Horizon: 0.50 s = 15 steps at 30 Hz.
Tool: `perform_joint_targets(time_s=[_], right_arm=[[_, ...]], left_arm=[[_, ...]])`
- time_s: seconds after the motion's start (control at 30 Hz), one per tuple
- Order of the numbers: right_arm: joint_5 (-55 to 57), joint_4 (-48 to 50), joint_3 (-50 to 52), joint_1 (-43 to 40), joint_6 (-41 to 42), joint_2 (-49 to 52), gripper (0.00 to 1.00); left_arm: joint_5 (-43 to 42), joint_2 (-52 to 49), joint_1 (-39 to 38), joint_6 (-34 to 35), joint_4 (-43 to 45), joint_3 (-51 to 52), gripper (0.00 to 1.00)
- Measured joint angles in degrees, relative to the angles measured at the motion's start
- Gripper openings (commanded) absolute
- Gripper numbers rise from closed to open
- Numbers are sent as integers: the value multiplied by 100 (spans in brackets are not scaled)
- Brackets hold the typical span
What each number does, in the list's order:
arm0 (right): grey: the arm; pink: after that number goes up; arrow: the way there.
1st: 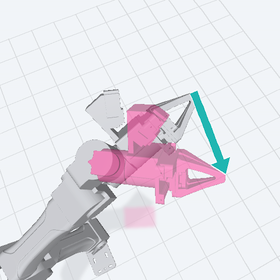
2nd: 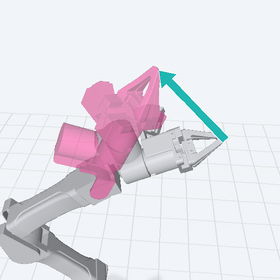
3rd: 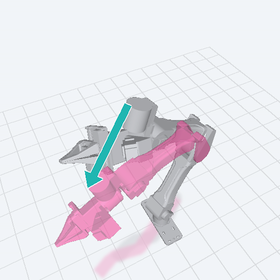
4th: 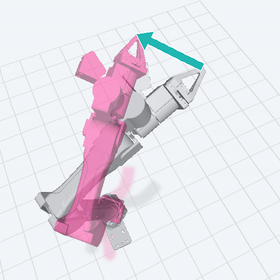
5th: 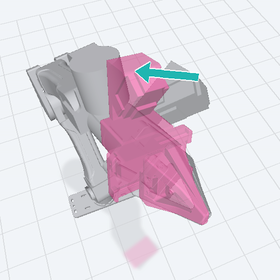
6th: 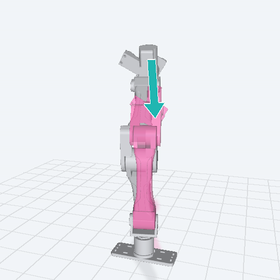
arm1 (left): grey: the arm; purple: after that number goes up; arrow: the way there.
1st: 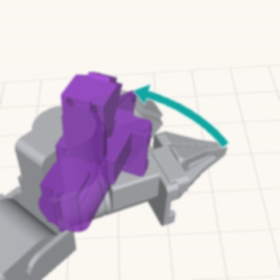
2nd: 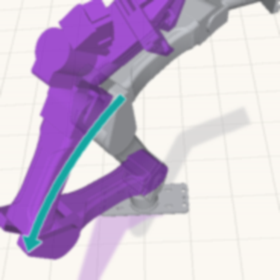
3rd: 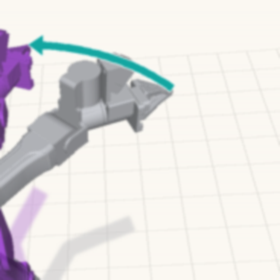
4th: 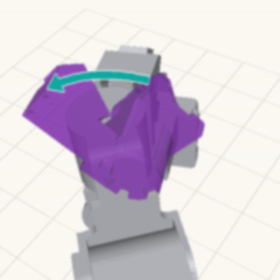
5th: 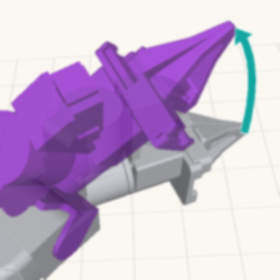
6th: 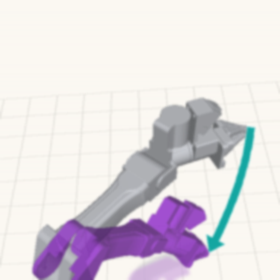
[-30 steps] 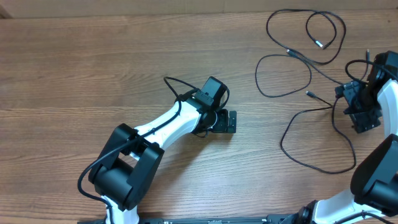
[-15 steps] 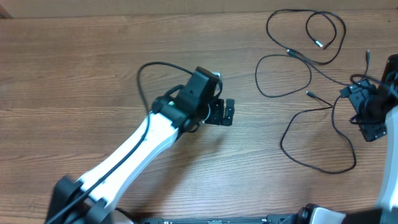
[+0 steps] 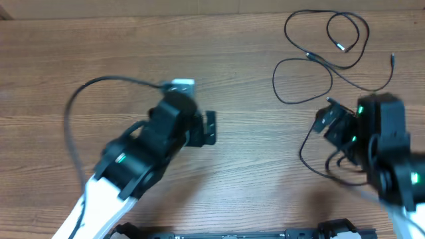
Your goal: Untangle cables
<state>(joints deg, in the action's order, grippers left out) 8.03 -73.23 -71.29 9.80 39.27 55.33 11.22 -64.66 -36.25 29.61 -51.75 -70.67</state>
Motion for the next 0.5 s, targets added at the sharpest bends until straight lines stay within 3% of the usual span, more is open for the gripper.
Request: perform_joint_targets(time_s=[0.2, 0.5], right_arm=[[286, 129, 214, 531, -7, -704, 100], [361, 162, 240, 531, -9, -614, 100]], left_arm=[[664, 481, 0, 52, -439, -20, 100], [837, 223, 0, 68, -470, -20, 100]])
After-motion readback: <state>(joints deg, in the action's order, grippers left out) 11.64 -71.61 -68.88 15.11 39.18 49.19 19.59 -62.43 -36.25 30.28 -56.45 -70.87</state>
